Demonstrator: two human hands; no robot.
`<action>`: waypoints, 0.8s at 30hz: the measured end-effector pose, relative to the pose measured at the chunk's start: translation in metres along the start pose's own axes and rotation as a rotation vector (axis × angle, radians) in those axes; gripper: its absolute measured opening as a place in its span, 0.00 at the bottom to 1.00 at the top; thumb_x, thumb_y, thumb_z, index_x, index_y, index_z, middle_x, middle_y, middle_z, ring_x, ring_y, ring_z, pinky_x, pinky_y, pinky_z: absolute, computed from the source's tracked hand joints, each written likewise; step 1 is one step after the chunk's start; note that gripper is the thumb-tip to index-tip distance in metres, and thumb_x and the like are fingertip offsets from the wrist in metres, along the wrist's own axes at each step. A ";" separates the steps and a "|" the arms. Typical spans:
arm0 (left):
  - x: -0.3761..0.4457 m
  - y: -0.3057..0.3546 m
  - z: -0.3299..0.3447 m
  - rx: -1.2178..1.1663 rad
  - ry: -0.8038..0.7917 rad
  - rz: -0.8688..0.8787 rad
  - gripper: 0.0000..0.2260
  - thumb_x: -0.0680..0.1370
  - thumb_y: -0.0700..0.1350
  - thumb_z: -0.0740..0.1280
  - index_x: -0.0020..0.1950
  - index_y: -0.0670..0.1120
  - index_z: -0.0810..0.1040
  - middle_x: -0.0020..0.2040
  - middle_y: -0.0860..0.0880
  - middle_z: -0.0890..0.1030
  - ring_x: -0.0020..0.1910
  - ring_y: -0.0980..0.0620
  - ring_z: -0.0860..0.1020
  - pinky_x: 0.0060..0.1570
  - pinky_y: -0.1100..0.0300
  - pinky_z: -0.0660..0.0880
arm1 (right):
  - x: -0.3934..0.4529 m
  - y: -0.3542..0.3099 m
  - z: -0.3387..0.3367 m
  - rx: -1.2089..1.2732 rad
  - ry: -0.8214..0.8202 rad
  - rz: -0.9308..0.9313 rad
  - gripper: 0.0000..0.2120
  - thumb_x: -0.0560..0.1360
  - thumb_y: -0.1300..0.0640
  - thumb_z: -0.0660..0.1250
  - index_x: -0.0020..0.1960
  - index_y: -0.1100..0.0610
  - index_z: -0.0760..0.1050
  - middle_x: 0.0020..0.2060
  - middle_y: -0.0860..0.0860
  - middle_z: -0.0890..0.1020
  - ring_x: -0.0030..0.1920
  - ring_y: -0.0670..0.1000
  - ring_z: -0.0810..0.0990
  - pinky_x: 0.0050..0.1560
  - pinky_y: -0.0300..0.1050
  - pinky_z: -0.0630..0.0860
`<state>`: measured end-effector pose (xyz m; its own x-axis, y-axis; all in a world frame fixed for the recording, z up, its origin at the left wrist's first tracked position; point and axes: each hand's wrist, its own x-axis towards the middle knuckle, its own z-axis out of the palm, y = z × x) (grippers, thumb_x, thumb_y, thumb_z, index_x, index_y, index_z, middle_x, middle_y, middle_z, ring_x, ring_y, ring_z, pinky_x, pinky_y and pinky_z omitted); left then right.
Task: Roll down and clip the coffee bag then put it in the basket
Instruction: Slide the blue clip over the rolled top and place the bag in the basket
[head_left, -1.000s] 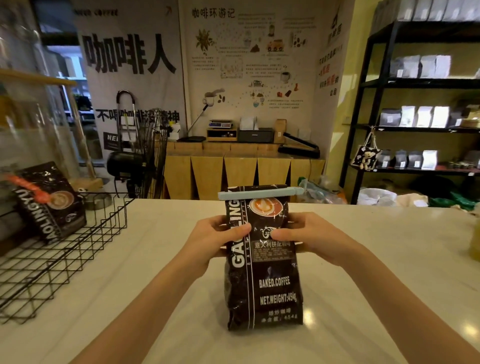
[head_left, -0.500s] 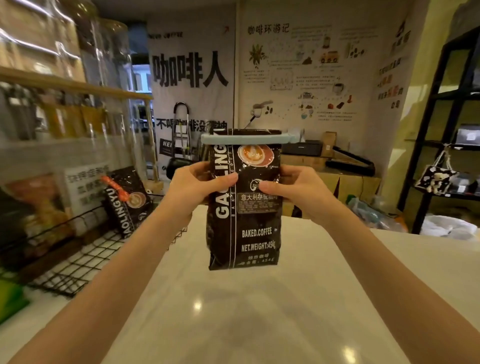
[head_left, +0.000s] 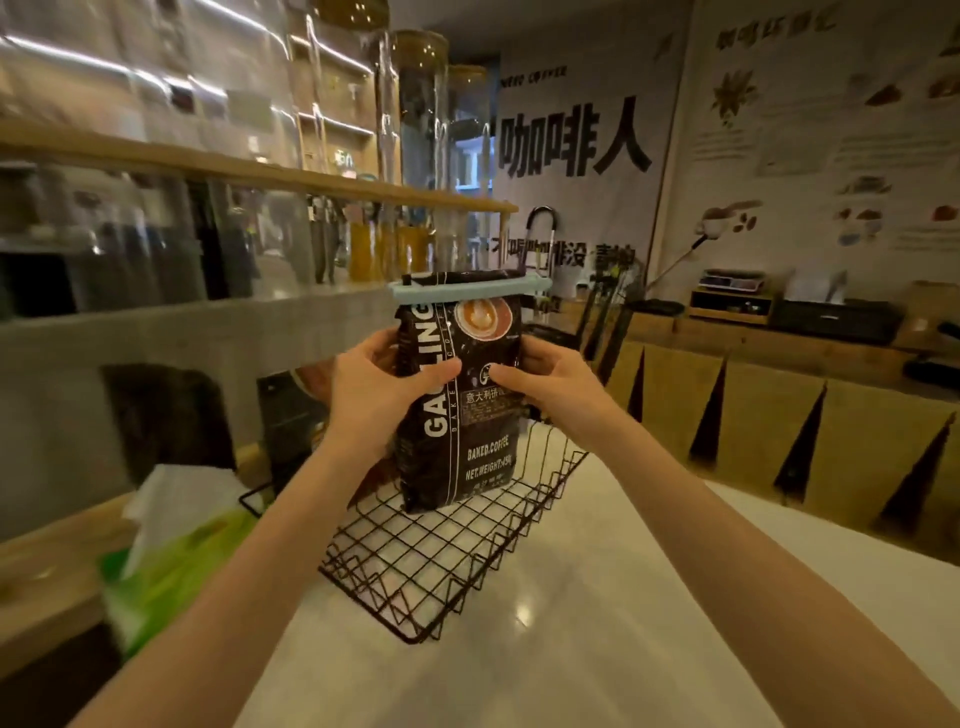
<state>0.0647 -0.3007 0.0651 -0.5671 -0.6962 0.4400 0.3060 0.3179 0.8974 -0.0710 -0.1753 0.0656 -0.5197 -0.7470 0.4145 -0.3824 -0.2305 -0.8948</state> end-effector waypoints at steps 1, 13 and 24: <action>0.004 -0.007 -0.006 0.029 0.045 0.014 0.23 0.60 0.45 0.77 0.53 0.51 0.76 0.43 0.59 0.81 0.43 0.64 0.79 0.39 0.64 0.75 | 0.009 0.005 0.009 -0.002 -0.016 0.007 0.11 0.71 0.60 0.70 0.48 0.46 0.76 0.44 0.44 0.84 0.44 0.41 0.84 0.40 0.34 0.80; 0.021 -0.081 -0.057 0.256 0.291 -0.017 0.20 0.60 0.49 0.78 0.47 0.58 0.74 0.38 0.63 0.78 0.39 0.68 0.76 0.35 0.69 0.71 | 0.057 0.073 0.082 -0.027 -0.179 0.181 0.11 0.77 0.58 0.63 0.59 0.53 0.72 0.56 0.55 0.80 0.49 0.45 0.80 0.41 0.31 0.77; 0.015 -0.107 -0.080 0.270 0.297 -0.182 0.25 0.67 0.50 0.73 0.61 0.48 0.70 0.46 0.57 0.76 0.41 0.58 0.75 0.39 0.62 0.72 | 0.054 0.097 0.109 -0.058 -0.274 0.221 0.21 0.75 0.59 0.65 0.67 0.56 0.66 0.56 0.50 0.79 0.54 0.47 0.78 0.51 0.38 0.76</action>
<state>0.0847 -0.3968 -0.0273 -0.3365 -0.8987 0.2812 -0.0117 0.3026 0.9531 -0.0529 -0.3062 -0.0167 -0.3740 -0.9160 0.1450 -0.3304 -0.0144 -0.9437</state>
